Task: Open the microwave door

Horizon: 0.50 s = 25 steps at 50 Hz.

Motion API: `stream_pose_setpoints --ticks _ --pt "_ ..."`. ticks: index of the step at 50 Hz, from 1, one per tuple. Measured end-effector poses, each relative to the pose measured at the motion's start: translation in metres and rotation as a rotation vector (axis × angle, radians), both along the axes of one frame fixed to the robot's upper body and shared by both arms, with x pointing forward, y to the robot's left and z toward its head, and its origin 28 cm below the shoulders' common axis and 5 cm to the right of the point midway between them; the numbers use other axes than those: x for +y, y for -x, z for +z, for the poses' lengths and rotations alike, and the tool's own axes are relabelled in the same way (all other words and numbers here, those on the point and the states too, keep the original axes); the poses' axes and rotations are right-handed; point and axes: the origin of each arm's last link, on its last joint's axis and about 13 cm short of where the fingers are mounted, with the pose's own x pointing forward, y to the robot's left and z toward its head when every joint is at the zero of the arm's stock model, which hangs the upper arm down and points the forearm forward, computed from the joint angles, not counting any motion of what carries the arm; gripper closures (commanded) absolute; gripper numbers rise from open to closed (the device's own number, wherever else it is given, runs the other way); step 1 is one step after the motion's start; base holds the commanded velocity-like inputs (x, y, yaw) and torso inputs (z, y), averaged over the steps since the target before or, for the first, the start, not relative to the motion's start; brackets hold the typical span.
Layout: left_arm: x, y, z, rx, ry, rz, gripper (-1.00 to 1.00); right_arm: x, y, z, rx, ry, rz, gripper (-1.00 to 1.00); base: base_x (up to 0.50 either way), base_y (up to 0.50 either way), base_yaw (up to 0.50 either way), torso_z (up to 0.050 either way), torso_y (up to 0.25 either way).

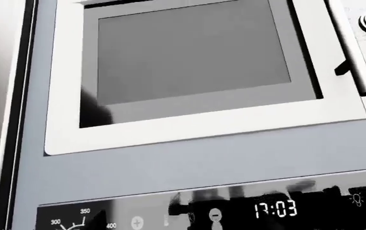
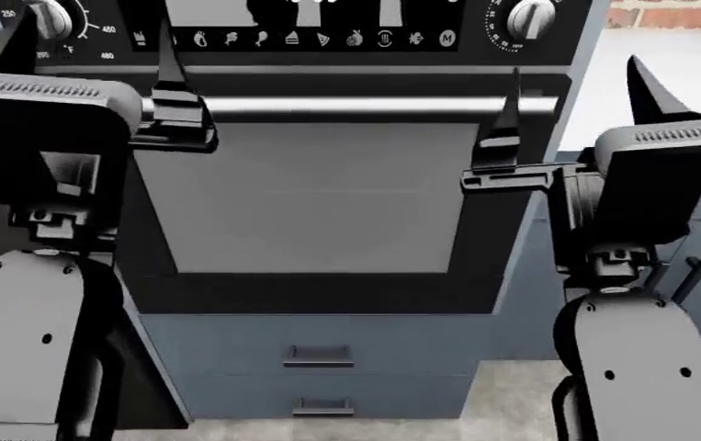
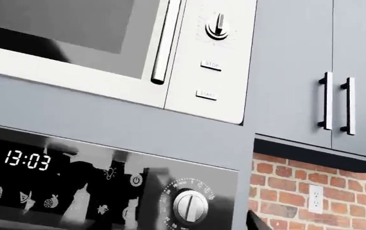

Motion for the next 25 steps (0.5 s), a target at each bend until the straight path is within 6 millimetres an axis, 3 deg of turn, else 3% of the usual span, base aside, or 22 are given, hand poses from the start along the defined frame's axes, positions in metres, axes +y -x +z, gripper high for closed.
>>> stream_pose_setpoints --ticks 11,21,25 --pt "0.008 0.021 0.051 -0.160 -0.013 0.023 -1.00 0.002 0.033 0.051 -0.161 0.056 -0.014 -1.00 0.00 0.00 0.00 0.050 0.000" --pt "0.011 0.036 0.070 -0.237 -0.016 0.033 -1.00 0.003 0.055 0.070 -0.244 0.089 -0.024 -1.00 0.00 0.00 0.00 0.050 0.000" --pt "0.012 0.039 0.072 -0.251 -0.014 0.035 -1.00 0.003 0.061 0.072 -0.259 0.091 -0.028 -1.00 0.31 0.00 0.00 0.000 0.000"
